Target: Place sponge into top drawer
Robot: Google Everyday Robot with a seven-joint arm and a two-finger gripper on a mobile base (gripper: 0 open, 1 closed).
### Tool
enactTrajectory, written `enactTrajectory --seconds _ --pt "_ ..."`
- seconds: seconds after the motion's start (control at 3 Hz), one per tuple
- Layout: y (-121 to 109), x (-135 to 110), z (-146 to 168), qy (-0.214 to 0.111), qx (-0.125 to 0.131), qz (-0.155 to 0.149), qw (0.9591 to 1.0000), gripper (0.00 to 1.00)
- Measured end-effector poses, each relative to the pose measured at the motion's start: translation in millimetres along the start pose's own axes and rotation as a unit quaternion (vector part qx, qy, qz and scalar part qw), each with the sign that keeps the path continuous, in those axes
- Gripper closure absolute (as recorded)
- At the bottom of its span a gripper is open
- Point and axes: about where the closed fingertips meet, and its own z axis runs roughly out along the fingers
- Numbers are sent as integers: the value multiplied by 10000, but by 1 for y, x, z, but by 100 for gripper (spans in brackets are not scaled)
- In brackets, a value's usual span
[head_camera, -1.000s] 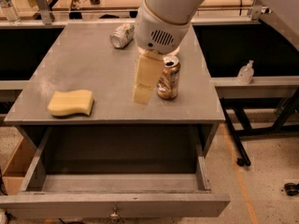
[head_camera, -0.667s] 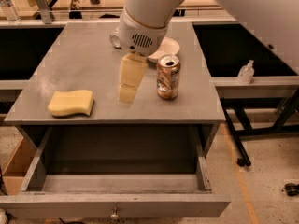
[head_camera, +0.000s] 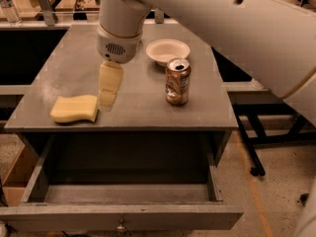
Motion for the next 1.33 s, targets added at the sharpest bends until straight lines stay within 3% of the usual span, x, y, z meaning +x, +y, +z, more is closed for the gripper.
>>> enactTrajectory --seconds 1.33 --pt "9 -42 67 273 -204 15 9994 0"
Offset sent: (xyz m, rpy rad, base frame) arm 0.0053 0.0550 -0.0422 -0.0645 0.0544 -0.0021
